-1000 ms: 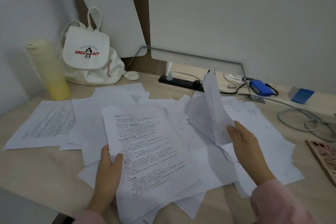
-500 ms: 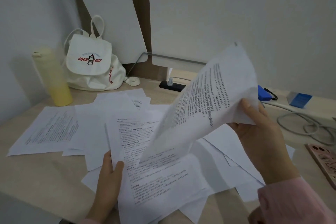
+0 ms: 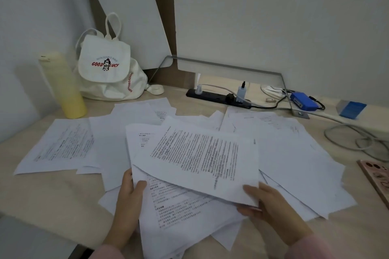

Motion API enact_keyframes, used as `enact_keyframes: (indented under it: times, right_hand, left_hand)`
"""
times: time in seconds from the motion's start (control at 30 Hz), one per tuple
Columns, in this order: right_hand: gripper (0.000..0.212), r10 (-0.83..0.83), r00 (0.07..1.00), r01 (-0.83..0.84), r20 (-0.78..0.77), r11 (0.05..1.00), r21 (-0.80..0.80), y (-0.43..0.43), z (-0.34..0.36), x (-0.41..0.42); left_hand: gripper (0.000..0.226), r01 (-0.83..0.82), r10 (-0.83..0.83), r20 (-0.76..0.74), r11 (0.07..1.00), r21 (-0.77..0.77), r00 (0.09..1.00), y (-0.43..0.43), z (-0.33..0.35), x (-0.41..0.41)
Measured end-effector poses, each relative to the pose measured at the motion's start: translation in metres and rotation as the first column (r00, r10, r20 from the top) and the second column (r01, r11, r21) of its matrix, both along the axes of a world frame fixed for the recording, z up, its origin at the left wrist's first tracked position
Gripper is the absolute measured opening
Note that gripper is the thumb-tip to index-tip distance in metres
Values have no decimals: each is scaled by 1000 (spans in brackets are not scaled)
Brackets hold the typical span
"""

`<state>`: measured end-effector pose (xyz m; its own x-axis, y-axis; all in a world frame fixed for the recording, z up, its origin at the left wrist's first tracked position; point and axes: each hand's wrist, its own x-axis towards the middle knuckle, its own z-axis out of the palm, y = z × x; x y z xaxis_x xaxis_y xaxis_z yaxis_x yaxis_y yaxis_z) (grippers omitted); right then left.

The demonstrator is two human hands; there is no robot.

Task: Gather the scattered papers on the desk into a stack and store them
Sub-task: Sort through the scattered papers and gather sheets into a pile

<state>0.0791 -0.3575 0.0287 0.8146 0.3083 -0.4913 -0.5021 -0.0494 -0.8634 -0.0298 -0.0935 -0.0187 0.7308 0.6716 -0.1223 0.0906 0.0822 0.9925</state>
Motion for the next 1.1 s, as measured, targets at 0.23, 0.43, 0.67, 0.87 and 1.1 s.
enact_keyframes:
  times: [0.23, 0.43, 0.67, 0.87, 1.1]
  right_hand:
    - [27, 59, 991, -58, -117, 998, 14, 20, 4, -21]
    - [27, 368, 918, -369, -148, 929, 21, 40, 2, -39]
    - [31, 174, 981, -168, -83, 983, 71, 36, 2, -26]
    - [24, 395, 913, -402, -104, 914, -54, 33, 4, -29]
    - [23, 149, 911, 4, 385, 929, -370, -1, 16, 14]
  left_hand:
    - [27, -9, 10, 9, 1000, -14, 1000, -3, 5, 1]
    - [13, 3, -2, -22, 1000, 24, 1000, -6, 7, 4]
    - [39, 5, 16, -101, 980, 199, 995, 0, -4, 8]
    - [40, -13, 18, -34, 991, 134, 999, -1, 3, 8]
    - [47, 2, 10, -73, 986, 165, 997, 1, 3, 15]
